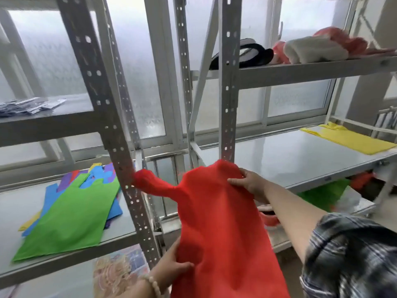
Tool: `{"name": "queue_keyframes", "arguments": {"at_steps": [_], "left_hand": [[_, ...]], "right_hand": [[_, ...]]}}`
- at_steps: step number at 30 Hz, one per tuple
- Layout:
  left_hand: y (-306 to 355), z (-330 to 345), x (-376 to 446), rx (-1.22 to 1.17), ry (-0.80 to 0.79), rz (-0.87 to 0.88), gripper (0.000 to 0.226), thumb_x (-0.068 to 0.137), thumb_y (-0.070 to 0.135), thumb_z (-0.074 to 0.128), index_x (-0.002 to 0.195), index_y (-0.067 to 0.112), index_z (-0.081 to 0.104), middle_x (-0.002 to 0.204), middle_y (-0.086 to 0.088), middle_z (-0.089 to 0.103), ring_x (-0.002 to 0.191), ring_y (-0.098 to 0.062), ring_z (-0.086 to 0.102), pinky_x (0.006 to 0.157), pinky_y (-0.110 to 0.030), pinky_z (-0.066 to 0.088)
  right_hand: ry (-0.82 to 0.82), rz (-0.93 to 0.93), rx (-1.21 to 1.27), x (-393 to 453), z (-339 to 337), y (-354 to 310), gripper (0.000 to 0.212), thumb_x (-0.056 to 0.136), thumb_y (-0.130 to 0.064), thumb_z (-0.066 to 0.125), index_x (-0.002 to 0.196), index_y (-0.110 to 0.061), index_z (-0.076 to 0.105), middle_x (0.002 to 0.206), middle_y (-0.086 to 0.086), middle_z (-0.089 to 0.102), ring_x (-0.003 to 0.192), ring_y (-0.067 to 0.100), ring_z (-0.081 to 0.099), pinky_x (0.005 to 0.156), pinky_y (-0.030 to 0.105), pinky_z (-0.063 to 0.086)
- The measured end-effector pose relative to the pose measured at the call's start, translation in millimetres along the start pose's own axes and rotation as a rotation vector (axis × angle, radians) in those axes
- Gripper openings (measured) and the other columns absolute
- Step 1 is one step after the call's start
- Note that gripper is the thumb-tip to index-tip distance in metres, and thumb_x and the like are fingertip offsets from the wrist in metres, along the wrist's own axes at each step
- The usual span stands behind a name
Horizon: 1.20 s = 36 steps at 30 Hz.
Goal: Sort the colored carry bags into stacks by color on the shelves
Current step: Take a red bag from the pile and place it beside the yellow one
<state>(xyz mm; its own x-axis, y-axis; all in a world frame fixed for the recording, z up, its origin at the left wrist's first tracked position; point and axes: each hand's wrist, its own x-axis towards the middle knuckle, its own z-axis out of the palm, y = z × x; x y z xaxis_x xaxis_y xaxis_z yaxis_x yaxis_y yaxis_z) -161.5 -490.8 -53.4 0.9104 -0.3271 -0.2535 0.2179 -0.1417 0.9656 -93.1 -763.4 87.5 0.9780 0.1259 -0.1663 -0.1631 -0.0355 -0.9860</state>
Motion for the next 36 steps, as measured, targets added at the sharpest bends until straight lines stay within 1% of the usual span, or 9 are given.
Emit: {"name": "queue_keyframes", "arguments": {"at_steps": [6,11,13,16,21,26,29,32,36], "left_hand": [[34.7,126.5,90.2,-0.047,-0.093,0.063,0.085,0.054,-0.010,0.063,0.131,0.017,0.036,0.080,0.013,0.075,0.076,0.001,0.069,0.067,-0.012,0.052],[65.7,209.5,152.2,-0.056,-0.107,0.094,0.086,0.055,0.008,0.075,0.131,0.028,0.042,0.108,0.001,0.068,0.093,-0.010,0.067,0.083,-0.025,0.054],[76.8,232.6,174.5,-0.035,-0.127,0.088,0.091,0.051,0.012,0.078,0.134,0.022,0.042,0.107,0.002,0.070,0.097,-0.012,0.067,0.088,-0.027,0.053],[88.3,258.9,212.4,-0.028,-0.151,0.089,0.081,0.054,-0.002,0.070,0.131,0.011,0.045,0.108,-0.011,0.070,0.090,-0.012,0.068,0.079,-0.020,0.055],[110.5,297.4,276.3,-0.032,-0.230,0.112,0.098,0.045,0.013,0.078,0.135,0.005,0.040,0.117,-0.023,0.064,0.099,-0.029,0.064,0.090,-0.040,0.052],[123.5,365.6,335.9,-0.047,-0.219,0.122,0.084,0.054,-0.002,0.068,0.133,0.011,0.043,0.106,-0.008,0.069,0.088,-0.013,0.068,0.076,-0.024,0.054],[128.6,408.0,373.5,-0.065,-0.205,0.128,0.084,0.048,0.006,0.073,0.127,0.015,0.047,0.101,-0.004,0.072,0.088,-0.013,0.069,0.077,-0.026,0.055],[131.4,447.3,409.8,-0.090,-0.133,0.128,0.090,0.044,0.016,0.075,0.130,0.012,0.047,0.106,-0.006,0.072,0.095,-0.018,0.067,0.089,-0.036,0.053],[139.2,491.3,452.8,-0.124,-0.065,0.100,0.091,0.042,0.016,0.075,0.129,0.013,0.048,0.105,-0.008,0.071,0.093,-0.021,0.067,0.086,-0.036,0.052]], "right_hand": [[0.129,0.024,0.007,1.7,-162.1,-10.4,0.036,0.090,-0.005,0.060,0.124,-0.013,0.054,0.097,0.009,0.067,0.078,0.020,0.065,0.071,0.030,0.058],[0.226,0.028,0.036,13.1,-273.5,-23.6,0.038,0.089,-0.007,0.061,0.125,-0.014,0.053,0.094,0.010,0.068,0.065,0.016,0.070,0.064,0.031,0.060],[0.278,0.025,0.048,20.6,-312.1,-23.9,0.039,0.089,-0.007,0.062,0.127,-0.012,0.052,0.092,0.011,0.067,0.061,0.015,0.070,0.063,0.033,0.060],[0.378,0.016,0.049,29.5,-357.6,-23.3,0.042,0.088,-0.009,0.063,0.128,-0.012,0.051,0.092,0.011,0.066,0.057,0.013,0.070,0.060,0.032,0.060],[0.472,-0.004,0.057,45.8,-424.8,-19.2,0.043,0.089,-0.010,0.062,0.130,-0.013,0.050,0.097,0.011,0.064,0.074,0.022,0.064,0.072,0.036,0.056],[0.532,-0.011,-0.002,71.8,-502.7,-15.6,0.041,0.089,-0.009,0.062,0.128,-0.019,0.051,0.102,0.010,0.062,0.076,0.021,0.061,0.058,0.026,0.058],[0.518,-0.008,-0.057,97.9,-560.2,-9.7,0.043,0.089,-0.009,0.063,0.130,-0.012,0.051,0.111,0.014,0.062,0.086,0.027,0.061,0.075,0.034,0.055],[0.477,0.002,-0.102,129.3,-613.1,-13.6,0.046,0.088,-0.010,0.064,0.133,-0.013,0.051,0.121,0.018,0.061,0.095,0.029,0.061,0.088,0.043,0.053],[0.408,0.014,-0.153,175.5,-663.1,-23.5,0.047,0.087,-0.011,0.065,0.133,-0.015,0.051,0.116,0.015,0.063,0.095,0.029,0.062,0.088,0.044,0.053]]}}
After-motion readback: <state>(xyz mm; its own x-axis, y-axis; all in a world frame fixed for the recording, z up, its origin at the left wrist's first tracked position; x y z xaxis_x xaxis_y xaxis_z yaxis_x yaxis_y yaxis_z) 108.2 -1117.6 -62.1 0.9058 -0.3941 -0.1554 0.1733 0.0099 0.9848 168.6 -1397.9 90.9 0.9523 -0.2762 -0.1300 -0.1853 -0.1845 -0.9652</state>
